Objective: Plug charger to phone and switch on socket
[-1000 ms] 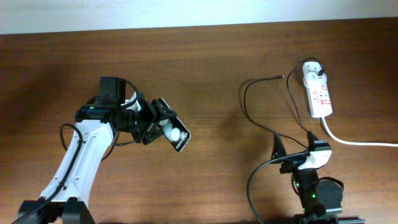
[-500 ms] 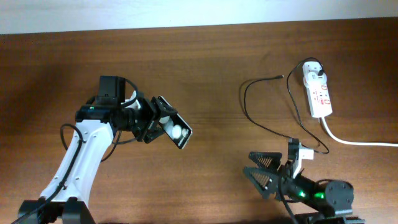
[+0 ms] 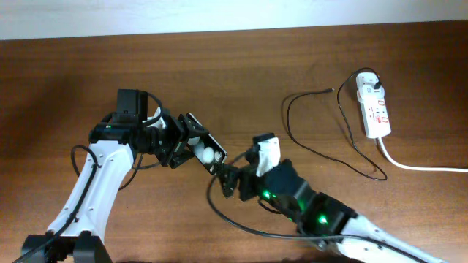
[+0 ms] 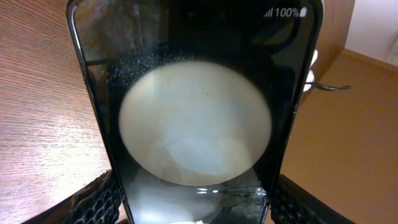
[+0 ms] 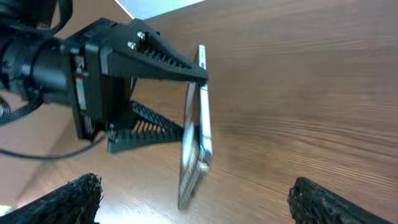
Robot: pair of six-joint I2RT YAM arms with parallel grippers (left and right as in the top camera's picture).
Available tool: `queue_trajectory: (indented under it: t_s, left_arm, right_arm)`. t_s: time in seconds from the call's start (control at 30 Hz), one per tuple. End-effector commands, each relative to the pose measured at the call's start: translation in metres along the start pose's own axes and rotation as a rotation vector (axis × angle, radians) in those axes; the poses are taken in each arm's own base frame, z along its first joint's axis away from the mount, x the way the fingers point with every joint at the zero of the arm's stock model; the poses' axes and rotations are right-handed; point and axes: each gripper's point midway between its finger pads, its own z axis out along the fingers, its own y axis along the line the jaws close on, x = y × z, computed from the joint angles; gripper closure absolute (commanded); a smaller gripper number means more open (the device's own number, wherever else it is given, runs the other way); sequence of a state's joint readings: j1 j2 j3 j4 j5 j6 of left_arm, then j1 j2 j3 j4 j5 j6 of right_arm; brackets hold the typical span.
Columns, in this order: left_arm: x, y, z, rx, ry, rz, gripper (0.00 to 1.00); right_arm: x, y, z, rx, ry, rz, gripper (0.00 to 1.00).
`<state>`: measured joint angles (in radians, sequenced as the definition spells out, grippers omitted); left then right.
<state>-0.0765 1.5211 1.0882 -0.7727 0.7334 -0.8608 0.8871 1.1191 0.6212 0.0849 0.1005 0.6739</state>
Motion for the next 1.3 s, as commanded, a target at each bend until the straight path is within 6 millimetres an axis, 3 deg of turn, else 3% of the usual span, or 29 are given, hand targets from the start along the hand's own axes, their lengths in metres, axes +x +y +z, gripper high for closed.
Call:
queue_trajectory:
  t_s: [0.0, 0.03, 0.1, 0.2, 0.27, 0.37, 0.63, 0.73, 0.83, 0.93, 1.0, 1.03, 1.13, 1.27]
  left_arm:
    - [0.003, -0.008, -0.003, 0.03, 0.014, 0.006, 0.4]
    - [0.003, -0.008, -0.003, 0.03, 0.014, 0.006, 0.4]
    - [0.003, -0.008, -0.003, 0.03, 0.015, 0.006, 0.4]
    - [0.003, -0.007, -0.003, 0.028, 0.016, 0.004, 0.4]
    - [0.004, -0.007, -0.003, 0.028, 0.017, 0.003, 0.39]
    - [0.005, -0.007, -0.003, 0.028, 0.021, 0.0, 0.39]
    - [0.014, -0.014, -0.003, 0.072, 0.077, -0.001, 0.39]
    - [0.017, -0.013, -0.004, 0.067, 0.087, -0.012, 0.39]
    - [0.017, -0.012, -0.003, 0.064, 0.089, -0.015, 0.37]
    - [0.018, -0.011, -0.004, 0.061, 0.092, -0.02, 0.31]
    - [0.02, -0.009, -0.004, 0.052, 0.099, -0.031, 0.06]
    - [0.02, -0.009, -0.004, 0.052, 0.099, -0.031, 0.03]
    - [0.018, -0.01, -0.004, 0.059, 0.092, -0.026, 0.01]
    - [0.016, -0.028, -0.029, 0.192, 0.068, 0.246, 0.01]
  right_arm:
    - [0.011, -0.002, 0.026, 0.02, 0.01, 0.014, 0.07]
    - [0.017, 0.001, 0.035, -0.003, 0.025, 0.014, 0.09]
    - [0.023, 0.002, 0.048, -0.025, 0.03, 0.015, 0.3]
    - [0.027, 0.002, 0.066, -0.041, 0.01, 0.018, 0.39]
    - [0.018, 0.009, 0.067, -0.072, -0.028, 0.023, 0.41]
    - [0.007, 0.018, 0.065, -0.111, -0.075, 0.029, 0.53]
    - [0.008, 0.017, 0.066, -0.108, -0.071, 0.028, 0.7]
    - [0.008, 0.017, 0.066, -0.106, -0.069, 0.028, 0.81]
    - [0.009, 0.018, 0.066, -0.111, -0.065, 0.028, 0.83]
    - [0.012, 0.021, 0.065, -0.132, -0.047, 0.026, 0.89]
    - [0.012, 0.021, 0.065, -0.132, -0.047, 0.026, 0.91]
    - [0.011, 0.021, 0.065, -0.131, -0.048, 0.026, 0.93]
    - [0.011, 0.02, 0.065, -0.131, -0.049, 0.027, 0.96]
    - [-0.011, 0.027, 0.053, -0.166, -0.091, 0.137, 0.96]
